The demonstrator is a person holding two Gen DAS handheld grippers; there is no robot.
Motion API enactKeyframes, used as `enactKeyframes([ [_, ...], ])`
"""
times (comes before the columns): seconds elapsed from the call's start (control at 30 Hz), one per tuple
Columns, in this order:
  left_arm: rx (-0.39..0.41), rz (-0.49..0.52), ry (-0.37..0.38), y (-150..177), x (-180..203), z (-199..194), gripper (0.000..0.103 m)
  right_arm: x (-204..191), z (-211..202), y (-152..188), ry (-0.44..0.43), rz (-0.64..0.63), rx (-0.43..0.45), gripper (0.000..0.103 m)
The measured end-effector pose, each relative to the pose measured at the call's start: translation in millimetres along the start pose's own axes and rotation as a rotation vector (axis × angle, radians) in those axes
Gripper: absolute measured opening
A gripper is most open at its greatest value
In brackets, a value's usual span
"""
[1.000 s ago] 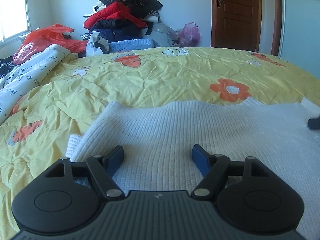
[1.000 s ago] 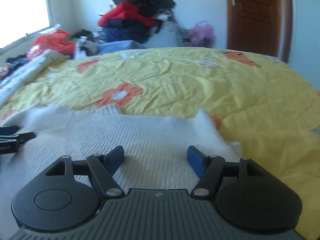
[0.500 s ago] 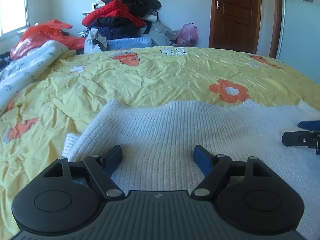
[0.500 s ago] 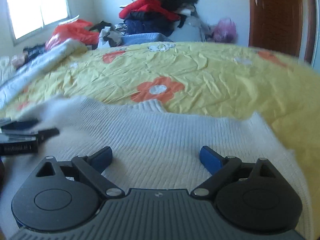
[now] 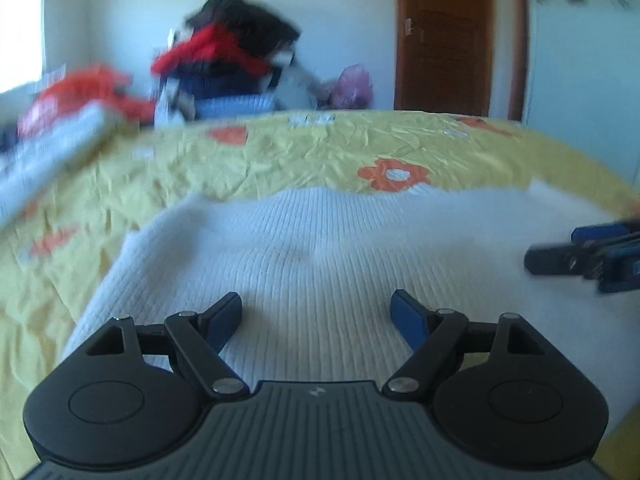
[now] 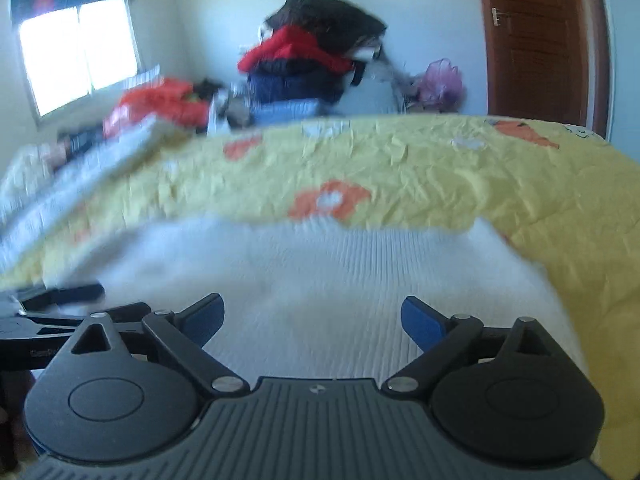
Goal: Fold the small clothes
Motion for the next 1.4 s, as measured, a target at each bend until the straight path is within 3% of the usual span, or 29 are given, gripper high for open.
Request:
enactKeyframes([
  [0.03, 0.004, 0.007, 0.011, 2, 0, 1, 0.083, 3, 7, 10, 0.030, -0.027, -0.049, 0.095],
  [0.1, -0.010, -0.014, 0.054, 3, -9, 7, 0.088, 3, 11, 20, 0.025, -0.114, -0.044, 0.097],
  [0.2, -0.044, -0.039, 0.095, 0, -20, 11, 0.090, 12, 10, 18, -0.022, -0.082, -0.046, 0.097],
  [0.33, -0.042, -0.051, 0.070, 3, -30, -16, 0.089, 3, -8, 15, 0.029, -0.089, -0.041, 0.091],
  [0.47, -0.023, -0.046, 0.065, 24, -40, -38, 0.090, 3, -42, 25, 0.034, -0.084, 0.005, 0.093],
  [0.57, -0.018, 0.013, 0.066, 39, -40, -35, 0.090, 14, -45, 45, 0.071, -0.104, -0.055, 0.093],
  [0.67, -0.028, 0.038, 0.071, 36, -40, -30, 0.092, 27, -48, 51, 0.003, -0.065, -0.038, 0.094],
  [0.8, -0.059, 0.048, 0.043, 26, -41, -40, 0.090, 18, -48, 41, 0.035, -0.072, -0.090, 0.093],
  [0.87, -0.023, 0.064, 0.036, 24, -38, -55, 0.090, 8, -62, 36, 0.050, -0.087, -0.066, 0.087],
  [0.93, -0.032, 0.100, 0.058, 32, -33, -61, 0.091, -2, -76, 40, 0.020, -0.113, -0.036, 0.090],
  [1.0, -0.072, 0.128, 0.056, 50, -35, -52, 0.091, -2, -79, 53, 0.010, -0.133, -0.080, 0.094],
  [1.03, -0.044, 0.120, 0.071, 53, -37, -52, 0.092, 4, -75, 64, 0.024, -0.139, -0.129, 0.092],
  [1.1, -0.070, 0.121, 0.064, 48, -36, -50, 0.093, 8, -74, 79, 0.027, -0.211, -0.129, 0.092],
  [1.2, -0.108, 0.097, 0.016, 31, -29, -58, 0.092, 2, -76, 65, 0.050, -0.176, -0.158, 0.093],
  [1.3, -0.045, 0.080, 0.062, 15, -12, -73, 0.092, -7, -87, 39, 0.023, -0.100, -0.073, 0.093],
  [1.37, -0.038, 0.103, 0.040, 12, 4, -66, 0.092, -11, -91, 24, 0.023, -0.077, 0.014, 0.103],
  [1.4, -0.057, 0.108, 0.029, 13, 12, -59, 0.092, -12, -87, 18, 0.045, -0.072, 0.034, 0.103],
])
Point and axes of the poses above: each gripper's, at about its wrist camera, not at the fingertips, and z roughly the way its jaws point, x to its right, y to its underside, the point moved 6 cm from there along z, roughly the way its jaws point, and after that the axes turned 10 degrees about -y, right-handed, at the moved point
